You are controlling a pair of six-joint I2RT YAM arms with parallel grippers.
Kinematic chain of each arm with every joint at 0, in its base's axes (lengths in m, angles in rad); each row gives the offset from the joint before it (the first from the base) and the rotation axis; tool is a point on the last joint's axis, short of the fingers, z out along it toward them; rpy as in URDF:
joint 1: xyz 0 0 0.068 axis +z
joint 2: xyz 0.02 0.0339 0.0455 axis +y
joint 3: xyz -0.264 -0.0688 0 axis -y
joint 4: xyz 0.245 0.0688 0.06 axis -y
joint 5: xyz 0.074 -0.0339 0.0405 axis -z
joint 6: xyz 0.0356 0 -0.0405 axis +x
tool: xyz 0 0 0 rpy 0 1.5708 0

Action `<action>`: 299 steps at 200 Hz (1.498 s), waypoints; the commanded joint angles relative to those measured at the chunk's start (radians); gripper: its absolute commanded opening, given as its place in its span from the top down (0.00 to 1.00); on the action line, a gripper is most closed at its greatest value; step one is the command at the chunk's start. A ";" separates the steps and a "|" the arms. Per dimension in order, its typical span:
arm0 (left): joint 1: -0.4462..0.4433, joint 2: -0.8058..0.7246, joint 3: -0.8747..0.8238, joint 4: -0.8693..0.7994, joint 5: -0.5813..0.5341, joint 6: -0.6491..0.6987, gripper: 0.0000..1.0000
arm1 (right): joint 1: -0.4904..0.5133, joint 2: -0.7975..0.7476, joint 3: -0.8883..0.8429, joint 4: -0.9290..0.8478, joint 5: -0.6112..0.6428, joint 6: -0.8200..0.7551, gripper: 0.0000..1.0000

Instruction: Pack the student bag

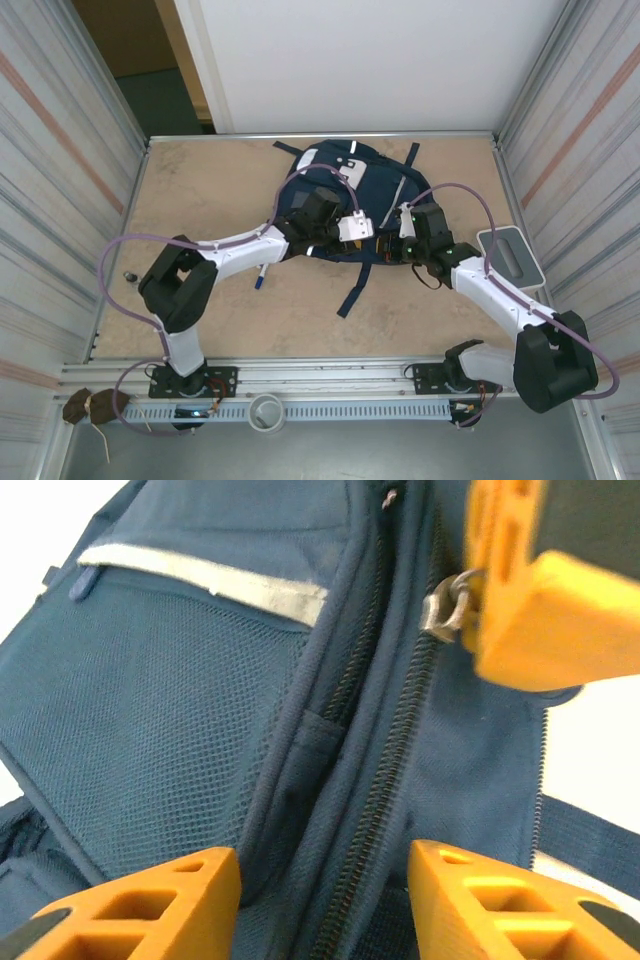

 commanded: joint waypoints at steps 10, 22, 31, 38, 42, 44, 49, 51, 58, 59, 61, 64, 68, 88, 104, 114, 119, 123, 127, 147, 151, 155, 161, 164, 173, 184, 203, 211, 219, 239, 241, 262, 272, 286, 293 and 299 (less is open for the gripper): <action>0.002 0.022 0.009 0.115 -0.049 0.040 0.80 | 0.021 -0.041 0.031 0.044 -0.049 0.001 1.00; 0.006 0.020 -0.007 0.135 -0.050 0.054 0.96 | 0.021 -0.047 0.034 0.017 -0.032 -0.020 1.00; 0.012 0.014 -0.029 0.158 -0.048 0.066 1.00 | 0.017 -0.053 0.035 -0.011 -0.010 -0.034 1.00; 0.018 0.007 -0.044 0.178 -0.041 0.076 1.00 | 0.013 -0.059 0.036 -0.035 0.010 -0.048 1.00; 0.022 0.002 -0.056 0.191 -0.037 0.082 1.00 | 0.010 -0.061 0.038 -0.052 0.024 -0.056 1.00; 0.022 0.000 -0.061 0.196 -0.035 0.085 1.00 | 0.007 -0.062 0.038 -0.060 0.031 -0.059 1.00; 0.026 -0.005 -0.072 0.210 -0.030 0.089 1.00 | 0.001 -0.065 0.040 -0.082 0.048 -0.067 1.00; 0.029 -0.008 -0.076 0.214 -0.026 0.091 1.00 | 0.000 -0.066 0.041 -0.091 0.054 -0.071 1.00; 0.037 -0.015 -0.087 0.227 -0.014 0.098 1.00 | -0.015 -0.070 0.041 -0.121 0.074 -0.084 1.00; 0.037 -0.016 -0.088 0.230 -0.012 0.099 1.00 | -0.018 -0.070 0.041 -0.123 0.076 -0.086 1.00; 0.040 -0.018 -0.091 0.233 -0.007 0.101 1.00 | -0.022 -0.071 0.042 -0.132 0.081 -0.089 1.00; 0.044 -0.021 -0.095 0.237 0.000 0.102 1.00 | -0.030 -0.073 0.041 -0.142 0.086 -0.093 1.00; 0.049 -0.026 -0.100 0.240 0.009 0.105 1.00 | -0.041 -0.077 0.040 -0.157 0.091 -0.101 1.00; 0.084 -0.046 -0.120 0.256 0.059 0.111 1.00 | -0.103 -0.095 0.035 -0.221 0.111 -0.126 1.00; 0.110 -0.056 -0.130 0.263 0.092 0.113 1.00 | -0.149 -0.106 0.035 -0.257 0.136 -0.144 1.00; 0.125 -0.058 -0.133 0.266 0.103 0.114 1.00 | -0.168 -0.108 0.038 -0.267 0.140 -0.147 1.00; 0.132 -0.057 -0.133 0.266 0.104 0.115 1.00 | -0.173 -0.108 0.040 -0.263 0.129 -0.144 1.00; 0.137 -0.056 -0.133 0.267 0.106 0.116 1.00 | -0.174 -0.109 0.040 -0.258 0.120 -0.142 1.00; 0.142 -0.054 -0.133 0.266 0.108 0.117 1.00 | -0.173 -0.107 0.041 -0.252 0.109 -0.139 1.00; 0.160 -0.049 -0.132 0.273 0.114 0.114 1.00 | -0.157 -0.110 0.039 -0.213 0.051 -0.121 1.00; 0.163 -0.048 -0.130 0.273 0.117 0.112 1.00 | -0.152 -0.112 0.038 -0.205 0.044 -0.120 1.00; 0.164 -0.048 -0.131 0.273 0.119 0.112 1.00 | -0.146 -0.113 0.038 -0.199 0.036 -0.118 1.00; 0.164 -0.049 -0.132 0.272 0.121 0.111 1.00 | -0.137 -0.116 0.039 -0.192 0.029 -0.117 1.00; 0.164 -0.050 -0.132 0.272 0.121 0.111 1.00 | -0.134 -0.118 0.040 -0.190 0.027 -0.116 1.00; 0.163 -0.054 -0.134 0.270 0.131 0.102 1.00 | -0.125 -0.125 0.041 -0.178 0.012 -0.111 1.00; 0.162 -0.072 -0.136 0.257 0.150 0.089 0.89 | -0.117 -0.133 0.039 -0.162 -0.006 -0.100 1.00; 0.146 -0.117 -0.138 0.215 0.179 0.068 0.63 | -0.103 -0.141 0.039 -0.136 -0.037 -0.081 1.00; 0.130 -0.136 -0.142 0.210 0.177 0.066 0.57 | -0.093 -0.145 0.043 -0.131 -0.041 -0.074 1.00; 0.112 -0.153 -0.148 0.211 0.167 0.072 0.53 | -0.086 -0.145 0.047 -0.128 -0.044 -0.071 1.00; 0.060 -0.175 -0.150 0.197 0.133 0.110 0.46 | -0.067 -0.147 0.062 -0.125 -0.050 -0.063 1.00; 0.055 -0.176 -0.148 0.195 0.128 0.114 0.46 | -0.065 -0.147 0.063 -0.124 -0.051 -0.063 1.00; 0.006 -0.159 -0.126 0.175 0.088 0.152 0.43 | -0.044 -0.147 0.071 -0.112 -0.053 -0.047 1.00; -0.011 -0.148 -0.116 0.167 0.084 0.161 0.42 | -0.033 -0.147 0.072 -0.103 -0.056 -0.038 1.00; -0.028 -0.133 -0.107 0.166 0.096 0.165 0.41 | -0.019 -0.146 0.072 -0.089 -0.057 -0.026 1.00; -0.036 -0.124 -0.101 0.165 0.101 0.170 0.41 | -0.012 -0.144 0.073 -0.084 -0.058 -0.020 1.00; -0.041 -0.117 -0.097 0.163 0.105 0.174 0.41 | -0.006 -0.142 0.075 -0.079 -0.060 -0.017 1.00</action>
